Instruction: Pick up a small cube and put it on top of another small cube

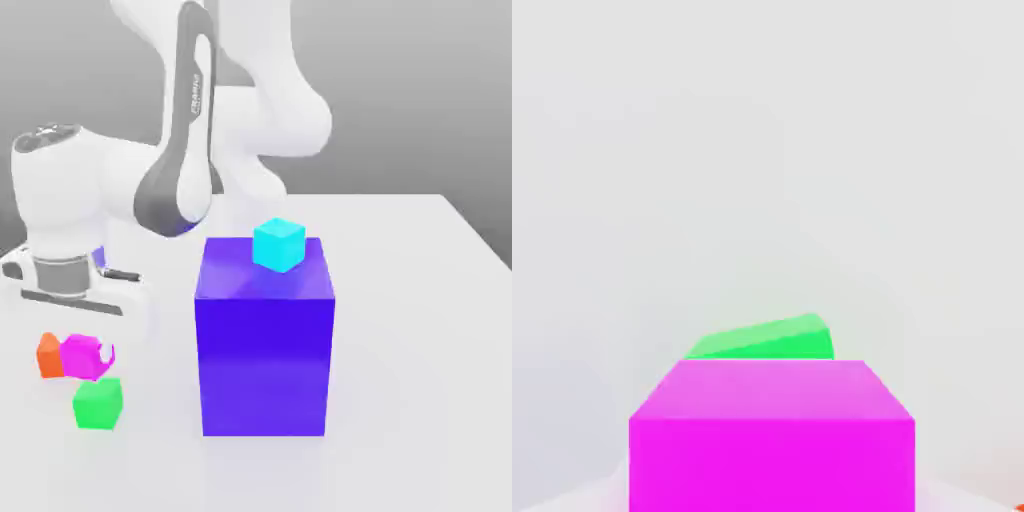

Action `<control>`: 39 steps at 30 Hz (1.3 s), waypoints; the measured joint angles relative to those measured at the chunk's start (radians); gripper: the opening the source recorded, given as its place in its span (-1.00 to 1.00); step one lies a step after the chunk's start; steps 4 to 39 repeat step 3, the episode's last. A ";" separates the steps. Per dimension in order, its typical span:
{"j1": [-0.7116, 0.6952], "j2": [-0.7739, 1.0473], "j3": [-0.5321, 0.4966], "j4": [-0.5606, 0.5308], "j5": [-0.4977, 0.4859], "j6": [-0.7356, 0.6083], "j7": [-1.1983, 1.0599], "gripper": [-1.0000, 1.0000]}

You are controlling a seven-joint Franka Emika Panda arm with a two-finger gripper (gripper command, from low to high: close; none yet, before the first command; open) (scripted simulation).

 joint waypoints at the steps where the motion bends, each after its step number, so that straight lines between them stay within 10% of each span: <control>1: 0.000 0.000 0.000 0.000 0.000 0.000 0.000 1.00; 39: 0.000 0.000 0.000 0.000 0.000 0.000 0.000 1.00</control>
